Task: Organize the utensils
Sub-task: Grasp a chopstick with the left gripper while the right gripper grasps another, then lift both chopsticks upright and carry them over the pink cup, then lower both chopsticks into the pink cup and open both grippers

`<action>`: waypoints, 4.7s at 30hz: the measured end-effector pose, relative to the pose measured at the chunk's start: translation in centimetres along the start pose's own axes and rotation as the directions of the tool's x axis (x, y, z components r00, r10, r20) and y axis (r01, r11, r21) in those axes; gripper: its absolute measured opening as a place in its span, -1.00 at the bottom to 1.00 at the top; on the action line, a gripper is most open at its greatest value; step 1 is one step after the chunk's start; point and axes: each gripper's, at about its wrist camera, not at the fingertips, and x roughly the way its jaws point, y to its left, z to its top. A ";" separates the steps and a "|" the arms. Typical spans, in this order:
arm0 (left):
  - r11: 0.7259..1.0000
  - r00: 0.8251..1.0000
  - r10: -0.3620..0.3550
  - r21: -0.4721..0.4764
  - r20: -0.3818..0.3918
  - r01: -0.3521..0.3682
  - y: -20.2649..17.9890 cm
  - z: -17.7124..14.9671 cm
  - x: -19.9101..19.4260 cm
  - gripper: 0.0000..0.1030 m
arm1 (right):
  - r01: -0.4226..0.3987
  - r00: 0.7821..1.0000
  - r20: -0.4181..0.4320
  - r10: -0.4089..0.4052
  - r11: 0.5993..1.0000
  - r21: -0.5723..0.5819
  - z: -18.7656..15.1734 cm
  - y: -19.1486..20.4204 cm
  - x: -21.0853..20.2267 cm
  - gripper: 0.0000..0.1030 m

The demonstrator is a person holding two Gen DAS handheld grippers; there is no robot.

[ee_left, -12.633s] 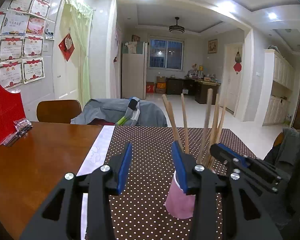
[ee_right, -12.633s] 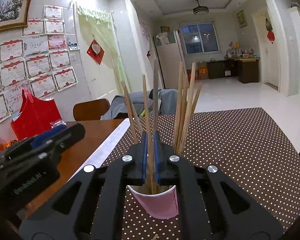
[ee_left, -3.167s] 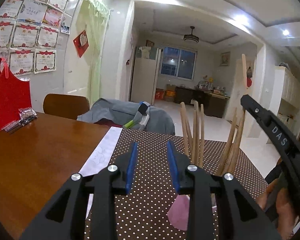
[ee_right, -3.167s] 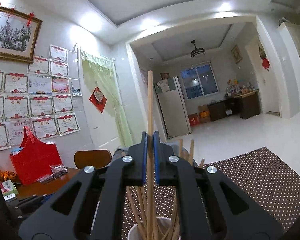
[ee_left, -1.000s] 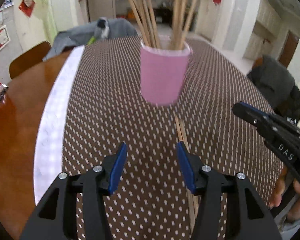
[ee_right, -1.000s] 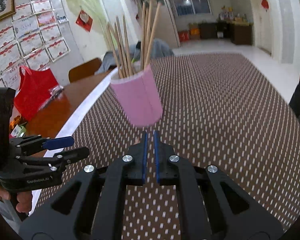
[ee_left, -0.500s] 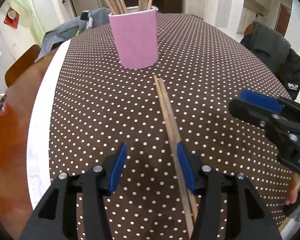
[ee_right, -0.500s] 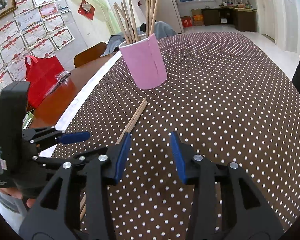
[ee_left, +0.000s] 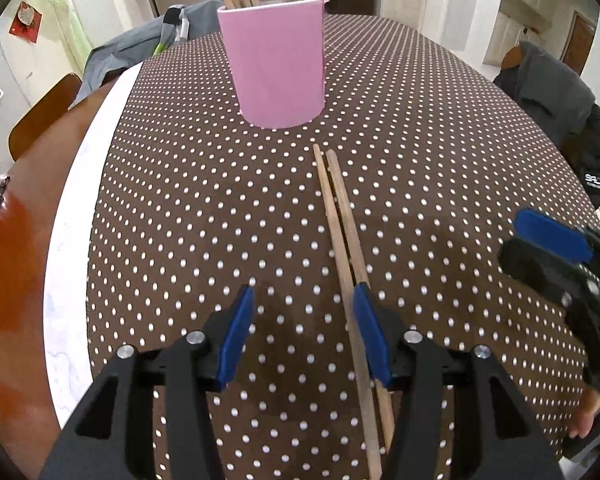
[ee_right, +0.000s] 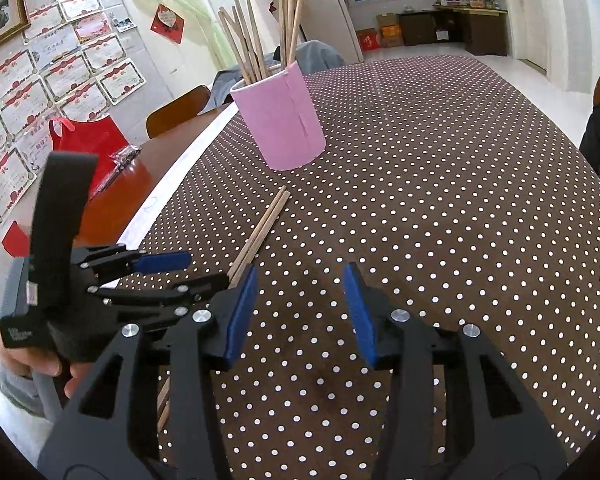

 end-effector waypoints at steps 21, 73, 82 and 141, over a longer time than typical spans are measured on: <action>0.981 0.996 -0.087 -0.169 0.035 0.092 3.5 0.5 -0.3 -0.89 | 0.005 0.987 -0.162 -0.003 1.000 0.013 1.7 2.4 2.8 -0.13; 0.966 0.861 -0.140 -0.123 0.489 0.227 3.8 3.0 -11.2 -0.89 | -0.165 0.986 -0.025 0.164 0.986 -0.037 8.4 -3.1 -2.1 -0.88; 0.972 0.798 -0.095 -0.116 0.595 0.202 3.7 6.5 -12.5 -0.89 | -0.216 0.957 0.180 0.226 0.974 -0.071 13.4 -2.3 -4.4 -0.88; 0.961 0.720 0.176 -0.276 0.671 0.022 4.8 16.4 -6.4 -0.89 | -0.073 0.764 0.637 0.105 0.994 -0.076 20.8 0.7 3.3 -0.87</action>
